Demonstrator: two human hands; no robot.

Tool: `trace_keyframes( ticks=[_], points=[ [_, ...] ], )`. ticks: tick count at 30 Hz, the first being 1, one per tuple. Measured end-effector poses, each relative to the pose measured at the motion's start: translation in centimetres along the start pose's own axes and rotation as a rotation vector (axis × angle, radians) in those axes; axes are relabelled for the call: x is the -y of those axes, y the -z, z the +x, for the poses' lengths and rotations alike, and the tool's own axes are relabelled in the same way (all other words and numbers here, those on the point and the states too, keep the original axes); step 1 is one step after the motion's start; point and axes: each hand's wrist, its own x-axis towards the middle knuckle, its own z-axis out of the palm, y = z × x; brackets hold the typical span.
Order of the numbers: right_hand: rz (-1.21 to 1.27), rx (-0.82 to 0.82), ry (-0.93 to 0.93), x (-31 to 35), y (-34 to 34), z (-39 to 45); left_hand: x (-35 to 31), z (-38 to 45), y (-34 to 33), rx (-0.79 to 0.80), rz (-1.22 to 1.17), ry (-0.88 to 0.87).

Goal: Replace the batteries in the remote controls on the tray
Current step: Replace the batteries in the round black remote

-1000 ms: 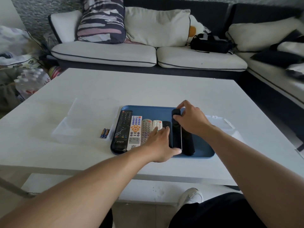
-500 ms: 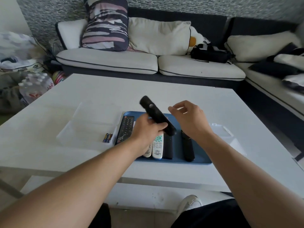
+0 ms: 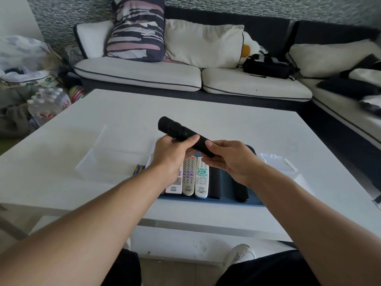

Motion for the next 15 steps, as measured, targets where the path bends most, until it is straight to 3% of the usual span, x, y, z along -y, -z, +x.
trace_keyframes(
  ticks=[4, 7, 12, 15],
  points=[
    [-0.136, -0.076, 0.036, -0.3, 0.0, 0.1, 0.1, 0.1, 0.3, 0.005, -0.003, 0.020],
    [-0.380, -0.195, 0.122, -0.8, 0.2, 0.2, 0.3, -0.1, 0.3, -0.017, 0.053, 0.003],
    [-0.689, -0.206, 0.233, -1.7, -0.2, -0.2, 0.8, -0.1, 0.4, -0.033, 0.122, 0.015],
    [-0.726, -0.170, 0.245, -1.4, -0.3, -0.3, 0.4, 0.0, 0.6, -0.015, 0.049, 0.087]
  ],
)
